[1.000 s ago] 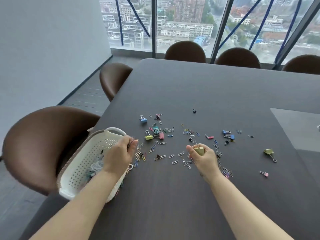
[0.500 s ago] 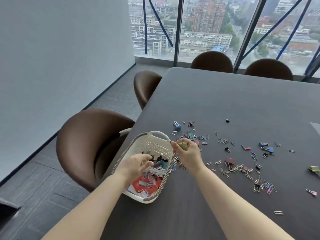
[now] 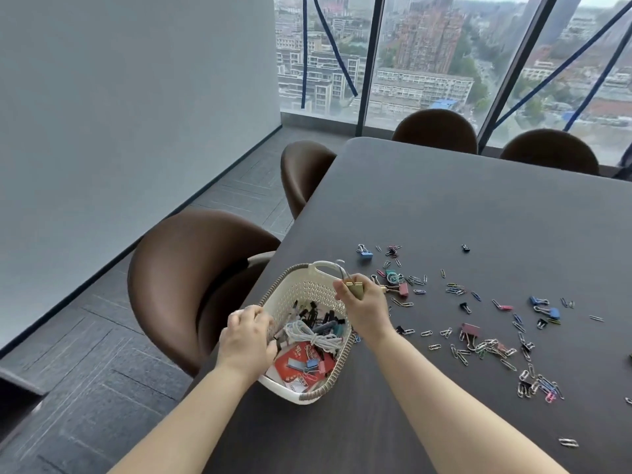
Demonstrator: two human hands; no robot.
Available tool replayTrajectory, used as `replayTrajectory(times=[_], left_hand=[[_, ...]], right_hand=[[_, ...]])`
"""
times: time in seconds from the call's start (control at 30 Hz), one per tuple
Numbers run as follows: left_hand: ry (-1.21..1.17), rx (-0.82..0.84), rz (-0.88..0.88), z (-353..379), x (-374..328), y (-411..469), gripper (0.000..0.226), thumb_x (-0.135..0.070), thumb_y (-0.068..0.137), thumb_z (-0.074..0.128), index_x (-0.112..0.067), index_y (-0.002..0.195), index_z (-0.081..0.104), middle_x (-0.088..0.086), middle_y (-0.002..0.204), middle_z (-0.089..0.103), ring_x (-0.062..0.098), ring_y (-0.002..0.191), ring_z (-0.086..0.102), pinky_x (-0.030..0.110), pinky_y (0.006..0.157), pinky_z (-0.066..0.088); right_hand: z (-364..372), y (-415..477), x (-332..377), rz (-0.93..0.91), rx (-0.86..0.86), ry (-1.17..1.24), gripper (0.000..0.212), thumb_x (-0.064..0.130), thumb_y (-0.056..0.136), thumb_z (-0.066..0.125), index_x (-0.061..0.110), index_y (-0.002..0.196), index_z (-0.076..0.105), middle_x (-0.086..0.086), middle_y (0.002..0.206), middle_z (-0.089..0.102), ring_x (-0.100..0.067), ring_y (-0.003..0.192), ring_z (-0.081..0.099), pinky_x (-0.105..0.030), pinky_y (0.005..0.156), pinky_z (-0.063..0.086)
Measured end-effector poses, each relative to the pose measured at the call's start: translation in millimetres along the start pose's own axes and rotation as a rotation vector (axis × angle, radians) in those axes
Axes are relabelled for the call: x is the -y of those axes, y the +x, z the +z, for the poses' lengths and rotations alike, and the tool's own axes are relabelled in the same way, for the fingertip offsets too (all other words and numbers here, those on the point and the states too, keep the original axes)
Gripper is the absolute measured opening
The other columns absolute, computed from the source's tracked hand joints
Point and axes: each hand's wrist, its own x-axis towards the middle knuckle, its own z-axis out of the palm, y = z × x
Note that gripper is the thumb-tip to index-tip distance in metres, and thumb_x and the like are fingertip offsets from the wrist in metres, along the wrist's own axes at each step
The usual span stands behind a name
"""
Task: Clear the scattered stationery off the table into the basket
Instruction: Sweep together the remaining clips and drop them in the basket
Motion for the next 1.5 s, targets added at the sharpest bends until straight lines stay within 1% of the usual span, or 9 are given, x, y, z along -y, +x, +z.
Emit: replayTrajectory(times=[0.1,0.2,0.37,0.6,0.8,1.13,1.27,1.33,1.5], left_hand=[[-0.045,0.088,-0.164,-8,4,-8,0.043,-0.013,0.084,0.053,-0.021,0.125,0.042,0.006,0.143,0.021,0.027,0.12,0.039,0.035,0.092,0.042],[-0.115,0.113,-0.233,-13,13,-15,0.035,-0.003,0.083,0.049,-0.018,0.114,0.045,0.004,0.127,0.038,0.027,0.098,0.056,0.035,0.078,0.046],[-0.152,0.023,-0.29,-14,28,-38,0.028,0.003,0.081,0.047,-0.016,0.102,0.046,0.002,0.116,0.047,0.022,0.081,0.053,0.032,0.065,0.042],[-0.153,-0.031,-0.343,-17,50,-69,0.028,0.007,0.081,0.043,-0.016,0.096,0.045,0.001,0.116,0.05,0.018,0.077,0.049,0.028,0.061,0.037],[-0.165,-0.081,-0.411,-22,66,-94,0.03,-0.001,0.085,0.05,-0.016,0.11,0.051,0.0,0.122,0.052,0.019,0.1,0.054,0.029,0.072,0.048],[-0.151,-0.493,0.289,15,-54,-89,0.018,-0.014,0.075,0.055,-0.015,0.092,0.061,0.0,0.095,0.063,0.016,0.089,0.056,0.026,0.078,0.046],[-0.211,-0.225,0.393,77,-106,-78,0.038,-0.025,0.082,0.044,-0.013,0.117,0.054,0.005,0.123,0.056,0.017,0.116,0.047,0.032,0.094,0.045],[-0.113,0.025,0.252,106,-110,-66,0.057,-0.036,0.092,0.037,-0.01,0.141,0.026,0.004,0.151,0.02,0.02,0.14,0.015,0.036,0.113,0.023],[0.116,0.3,0.035,146,-100,-32,0.079,-0.06,0.087,0.007,-0.009,0.144,-0.012,0.011,0.151,-0.023,0.022,0.138,-0.023,0.037,0.113,-0.008]], right_hand=[[28,3,5,-0.036,0.058,-0.105,0.013,0.032,0.088,0.057,0.021,0.082,0.056,0.008,0.067,0.055,-0.006,0.057,0.045,-0.022,0.057,0.038],[45,2,1,-0.024,0.136,-0.274,0.013,0.024,0.089,0.056,0.019,0.101,0.058,0.006,0.085,0.059,-0.003,0.067,0.05,-0.011,0.057,0.037],[55,-11,-10,-0.017,0.243,-0.445,0.018,0.01,0.082,0.056,0.021,0.096,0.06,0.0,0.115,0.055,-0.016,0.108,0.048,-0.031,0.098,0.039],[58,-36,-6,-0.186,0.271,-0.436,0.005,0.017,0.085,0.062,0.014,0.082,0.064,0.009,0.064,0.054,-0.004,0.057,0.045,-0.01,0.052,0.038],[52,-57,-13,-0.378,0.201,-0.483,0.018,0.027,0.093,0.049,0.014,0.092,0.063,0.001,0.092,0.067,-0.02,0.086,0.057,-0.033,0.074,0.046],[-44,-69,-91,-0.183,0.124,-0.631,0.028,0.02,0.087,0.056,0.014,0.115,0.055,-0.001,0.116,0.059,-0.022,0.11,0.045,-0.027,0.092,0.033],[-82,-72,-131,-0.061,0.166,-0.766,0.041,0.026,0.088,0.054,0.018,0.128,0.046,0.002,0.136,0.046,-0.019,0.127,0.036,-0.029,0.103,0.029],[-94,-72,-145,-0.029,0.188,-0.822,0.048,0.03,0.09,0.052,0.02,0.135,0.039,0.001,0.146,0.035,-0.018,0.136,0.025,-0.03,0.11,0.021],[-118,-66,-166,0.044,0.232,-0.953,0.059,0.038,0.093,0.041,0.024,0.145,0.016,0.004,0.156,0.005,-0.016,0.143,-0.004,-0.039,0.116,0.003]])
